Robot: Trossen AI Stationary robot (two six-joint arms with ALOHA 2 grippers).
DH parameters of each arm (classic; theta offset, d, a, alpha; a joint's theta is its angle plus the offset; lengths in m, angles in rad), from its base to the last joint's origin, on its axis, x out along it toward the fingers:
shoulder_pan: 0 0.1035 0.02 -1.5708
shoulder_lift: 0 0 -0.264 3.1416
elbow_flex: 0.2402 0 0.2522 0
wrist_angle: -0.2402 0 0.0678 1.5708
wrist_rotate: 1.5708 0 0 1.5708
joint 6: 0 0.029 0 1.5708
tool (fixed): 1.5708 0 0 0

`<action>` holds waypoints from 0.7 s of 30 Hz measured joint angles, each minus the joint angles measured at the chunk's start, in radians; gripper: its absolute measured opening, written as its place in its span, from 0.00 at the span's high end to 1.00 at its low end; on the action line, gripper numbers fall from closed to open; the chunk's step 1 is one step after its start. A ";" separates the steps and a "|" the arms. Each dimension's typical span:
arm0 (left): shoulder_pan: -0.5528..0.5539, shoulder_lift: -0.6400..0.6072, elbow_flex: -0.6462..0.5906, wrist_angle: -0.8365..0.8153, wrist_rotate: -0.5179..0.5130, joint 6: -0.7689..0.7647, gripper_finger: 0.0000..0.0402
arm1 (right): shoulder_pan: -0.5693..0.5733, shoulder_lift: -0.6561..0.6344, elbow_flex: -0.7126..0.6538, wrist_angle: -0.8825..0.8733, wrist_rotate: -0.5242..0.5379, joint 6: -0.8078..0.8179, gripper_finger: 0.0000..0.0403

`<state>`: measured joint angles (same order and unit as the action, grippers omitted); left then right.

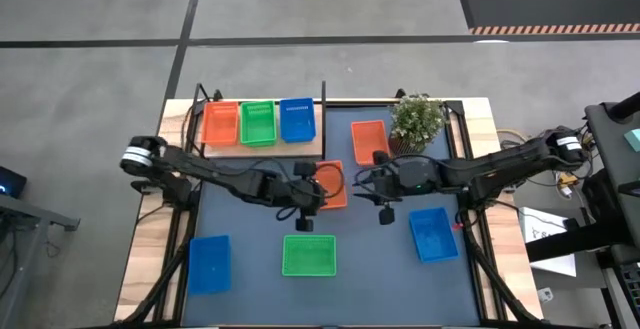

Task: Stack baskets on shelf by color
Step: Stack the bottom orange bin on top of the orange bin on the shelf

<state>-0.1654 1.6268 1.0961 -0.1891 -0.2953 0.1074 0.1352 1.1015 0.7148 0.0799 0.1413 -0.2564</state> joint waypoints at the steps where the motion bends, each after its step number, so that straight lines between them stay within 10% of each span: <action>1: 0.001 0.022 0.014 -0.002 0.014 0.000 0.67 | 0.000 -0.017 -0.011 0.015 0.000 -0.007 0.76; 21: 0.062 0.232 0.088 0.000 0.162 -0.129 0.67 | -0.003 -0.040 -0.041 0.030 -0.001 0.021 0.80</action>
<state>-0.1032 1.8587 1.1843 -0.1887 -0.1337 -0.0219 0.1326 1.0618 0.6739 0.1095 0.1402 -0.2352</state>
